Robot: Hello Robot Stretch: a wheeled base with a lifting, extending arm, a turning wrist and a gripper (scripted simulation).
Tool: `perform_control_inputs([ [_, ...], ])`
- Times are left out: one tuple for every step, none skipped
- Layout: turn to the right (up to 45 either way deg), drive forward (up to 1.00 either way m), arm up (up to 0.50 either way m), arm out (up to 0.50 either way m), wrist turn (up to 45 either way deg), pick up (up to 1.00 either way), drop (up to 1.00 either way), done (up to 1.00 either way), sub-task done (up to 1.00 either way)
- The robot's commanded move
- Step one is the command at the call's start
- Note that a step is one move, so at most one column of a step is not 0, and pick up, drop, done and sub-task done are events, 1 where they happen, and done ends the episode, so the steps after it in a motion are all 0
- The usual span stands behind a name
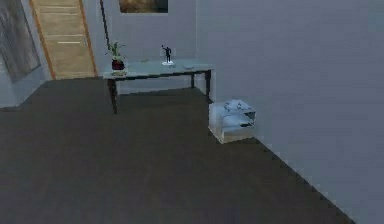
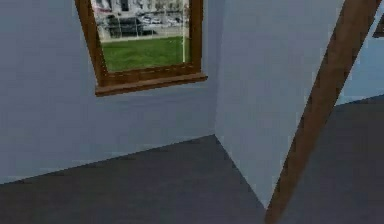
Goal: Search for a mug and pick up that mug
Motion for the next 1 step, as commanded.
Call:
perform_control_inputs([
  [0.0,0.1,0.0,0.0,0.0,0.0,0.0,0.0,0.0],
])
